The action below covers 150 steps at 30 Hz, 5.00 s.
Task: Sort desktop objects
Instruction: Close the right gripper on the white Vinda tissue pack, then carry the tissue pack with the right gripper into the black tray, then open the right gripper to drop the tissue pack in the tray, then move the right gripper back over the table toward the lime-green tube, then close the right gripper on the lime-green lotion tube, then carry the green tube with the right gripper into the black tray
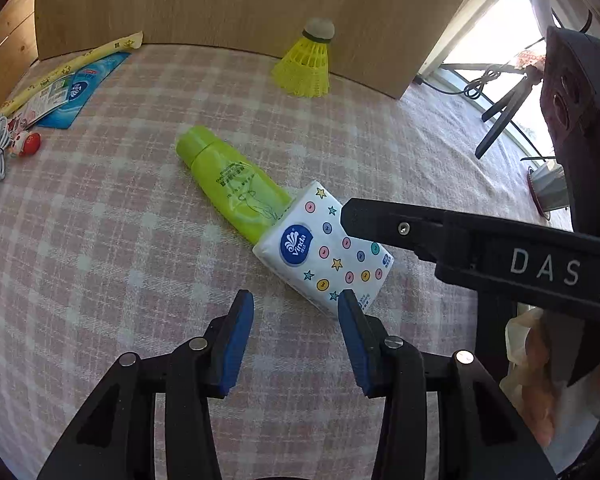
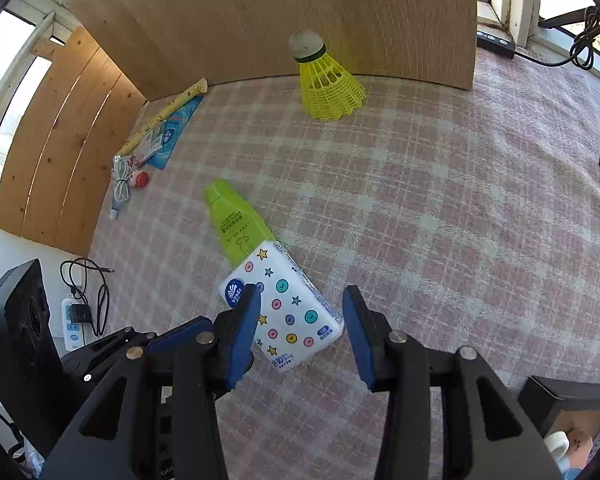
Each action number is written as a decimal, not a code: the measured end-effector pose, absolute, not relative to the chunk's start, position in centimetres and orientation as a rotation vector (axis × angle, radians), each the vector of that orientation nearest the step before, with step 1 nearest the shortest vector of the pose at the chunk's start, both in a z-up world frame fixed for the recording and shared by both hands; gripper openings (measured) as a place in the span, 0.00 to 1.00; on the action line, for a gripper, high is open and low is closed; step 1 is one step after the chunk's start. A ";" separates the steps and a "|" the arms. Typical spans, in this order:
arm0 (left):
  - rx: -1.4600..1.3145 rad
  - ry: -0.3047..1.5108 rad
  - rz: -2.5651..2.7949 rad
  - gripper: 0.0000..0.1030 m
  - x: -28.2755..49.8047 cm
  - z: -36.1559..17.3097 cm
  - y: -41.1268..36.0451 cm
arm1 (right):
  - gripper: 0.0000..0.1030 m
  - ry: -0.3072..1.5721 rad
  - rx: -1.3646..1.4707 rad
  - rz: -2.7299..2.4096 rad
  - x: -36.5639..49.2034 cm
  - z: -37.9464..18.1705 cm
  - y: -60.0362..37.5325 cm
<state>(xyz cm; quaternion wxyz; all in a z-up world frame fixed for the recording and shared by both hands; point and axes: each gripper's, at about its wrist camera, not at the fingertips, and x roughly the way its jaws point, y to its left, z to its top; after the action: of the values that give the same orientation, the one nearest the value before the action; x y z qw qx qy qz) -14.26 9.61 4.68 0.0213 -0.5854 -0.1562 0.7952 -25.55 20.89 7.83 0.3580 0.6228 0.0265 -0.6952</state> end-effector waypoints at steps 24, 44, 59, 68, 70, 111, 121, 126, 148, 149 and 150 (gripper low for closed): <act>-1.759 -0.500 2.410 0.40 -12.9 4.5 11.6 | 0.41 -0.186 1.693 -1.756 -22.4 4.8 22.6; -1.486 -0.172 2.195 0.40 -12.2 13.5 29.4 | 0.41 -0.402 1.542 -2.092 -20.1 15.7 39.1; -1.428 0.016 1.960 0.40 -9.9 14.6 41.5 | 0.41 -0.558 1.583 -2.345 -17.0 18.1 54.6; -1.475 -0.001 2.077 0.40 -10.8 13.9 36.6 | 0.41 -0.633 1.527 -2.394 -16.7 19.4 56.3; -1.496 -0.024 2.107 0.40 -11.4 13.6 34.8 | 0.41 -0.604 1.522 -2.387 -16.9 19.5 55.3; -1.803 -0.675 2.517 0.41 -16.3 3.3 5.9 | 0.41 -0.016 1.639 -1.725 -27.2 7.0 18.5; -1.767 -0.720 2.507 0.41 -17.2 2.2 5.9 | 0.41 0.042 1.682 -1.649 -27.6 4.4 15.3; -1.713 -0.747 2.515 0.42 -17.5 2.1 5.7 | 0.39 -0.037 1.711 -1.585 -27.2 3.8 15.1; -1.589 -0.634 2.458 0.37 -13.0 7.8 10.6 | 0.32 -0.272 1.685 -1.679 -22.2 8.3 20.9; -1.576 -0.624 2.450 0.37 -12.4 8.4 11.3 | 0.32 -0.281 1.678 -1.696 -21.8 8.7 21.7; -1.563 -0.615 2.442 0.37 -12.0 8.9 12.0 | 0.32 -0.289 1.673 -1.711 -21.5 9.2 22.6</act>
<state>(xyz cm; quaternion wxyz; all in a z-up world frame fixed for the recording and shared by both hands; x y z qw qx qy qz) -11.98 12.01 8.92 0.0889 -0.5253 -0.2065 0.8207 -21.50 22.59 9.22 0.3576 0.6482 -0.1121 -0.6628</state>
